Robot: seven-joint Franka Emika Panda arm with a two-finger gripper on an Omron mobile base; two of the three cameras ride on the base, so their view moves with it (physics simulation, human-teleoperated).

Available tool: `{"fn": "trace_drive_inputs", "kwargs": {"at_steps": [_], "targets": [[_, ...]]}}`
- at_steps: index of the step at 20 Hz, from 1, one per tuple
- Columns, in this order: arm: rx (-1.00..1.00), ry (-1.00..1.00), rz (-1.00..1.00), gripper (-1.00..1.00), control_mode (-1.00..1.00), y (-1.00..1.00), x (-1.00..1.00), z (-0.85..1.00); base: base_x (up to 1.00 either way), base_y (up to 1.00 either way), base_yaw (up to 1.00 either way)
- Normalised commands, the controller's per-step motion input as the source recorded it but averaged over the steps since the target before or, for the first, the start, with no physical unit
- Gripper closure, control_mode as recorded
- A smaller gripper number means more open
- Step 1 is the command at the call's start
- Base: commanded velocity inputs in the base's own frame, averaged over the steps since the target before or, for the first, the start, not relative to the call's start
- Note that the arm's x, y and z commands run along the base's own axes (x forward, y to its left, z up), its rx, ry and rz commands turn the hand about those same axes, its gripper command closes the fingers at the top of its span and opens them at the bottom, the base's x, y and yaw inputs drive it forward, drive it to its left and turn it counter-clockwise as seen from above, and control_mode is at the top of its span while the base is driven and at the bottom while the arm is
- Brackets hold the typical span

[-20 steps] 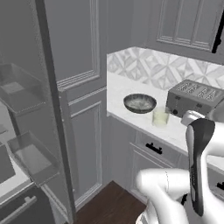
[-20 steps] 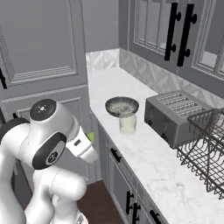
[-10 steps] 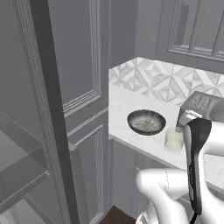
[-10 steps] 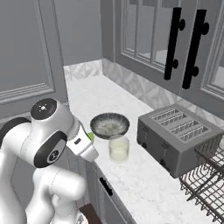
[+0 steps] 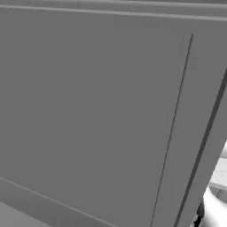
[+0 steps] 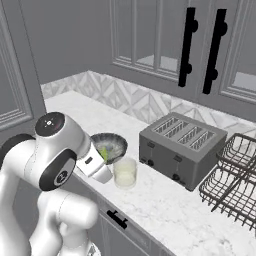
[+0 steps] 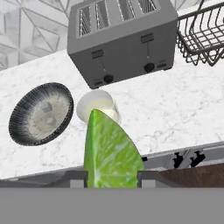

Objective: Grab a lemon wedge from the fridge and one ice cube from the ice bowl, and put them in the glass of lemonade.

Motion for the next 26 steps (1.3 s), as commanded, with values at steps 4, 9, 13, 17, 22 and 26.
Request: {"fn": "trace_drive_inputs", "kwargs": {"at_steps": [4,9,13,17,22,26], "targets": [[0.00,0.00,0.00,1.00,1.00,0.00,0.00,0.00,0.99,0.48,-0.34],[0.00,0.00,-0.04,1.00,-1.00,0.00,0.40,-0.01,0.59,0.15,-0.12],[0.00,0.02,0.00,1.00,-1.00,-0.11,0.94,-0.13,0.00,0.00,0.00],[0.01,0.11,0.00,1.00,-1.00,-0.06,0.84,-0.29,0.00,0.00,0.00],[0.05,0.11,0.00,1.00,-1.00,-0.02,0.43,-0.65,0.00,0.00,0.00],[0.06,0.06,0.00,1.00,-1.00,-0.03,0.19,-0.67,0.00,0.00,0.00]]}}
